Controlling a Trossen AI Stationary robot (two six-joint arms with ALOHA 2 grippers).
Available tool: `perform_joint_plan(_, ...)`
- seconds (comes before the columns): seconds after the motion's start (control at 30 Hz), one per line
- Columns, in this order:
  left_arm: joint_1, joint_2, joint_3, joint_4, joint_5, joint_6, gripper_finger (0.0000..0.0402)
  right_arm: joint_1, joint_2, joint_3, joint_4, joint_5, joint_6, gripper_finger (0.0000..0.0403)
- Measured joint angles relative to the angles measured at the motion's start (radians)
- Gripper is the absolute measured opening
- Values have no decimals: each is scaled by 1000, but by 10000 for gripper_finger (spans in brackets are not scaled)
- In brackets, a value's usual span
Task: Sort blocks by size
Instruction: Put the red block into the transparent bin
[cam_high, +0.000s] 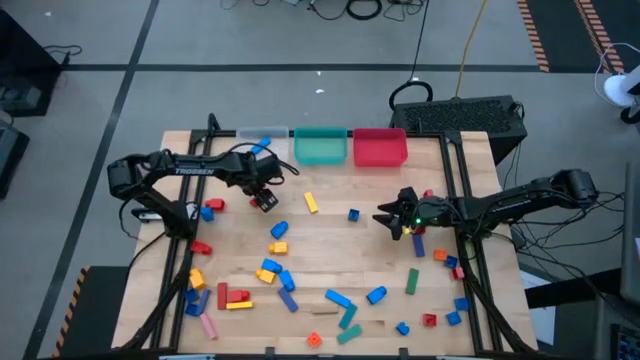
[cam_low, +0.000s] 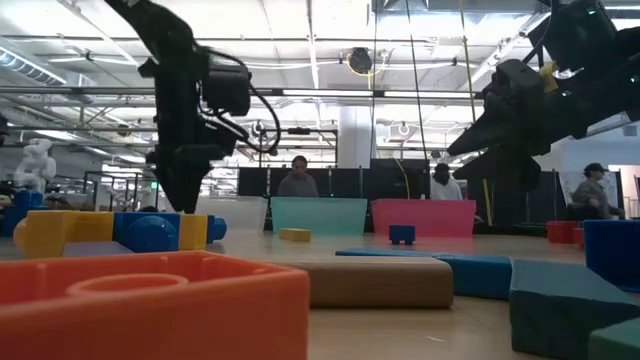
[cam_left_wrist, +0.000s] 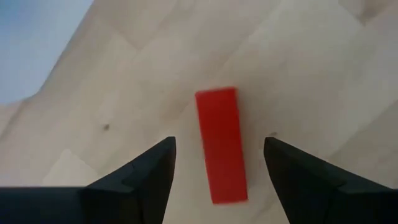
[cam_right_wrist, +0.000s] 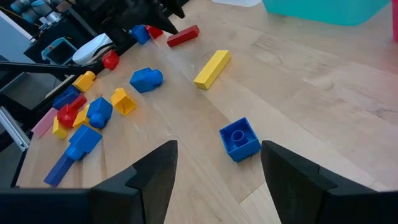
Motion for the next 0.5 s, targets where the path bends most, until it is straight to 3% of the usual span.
perform_joint_plan(0.37, 32, 0, -98, 145, 79, -1, 246, 0, 0, 0, 0, 5, 4, 219)
perform_joint_plan(0.5, 33, 0, -120, 163, 83, -6, 226, 0, 0, 0, 0, 5, 4, 219)
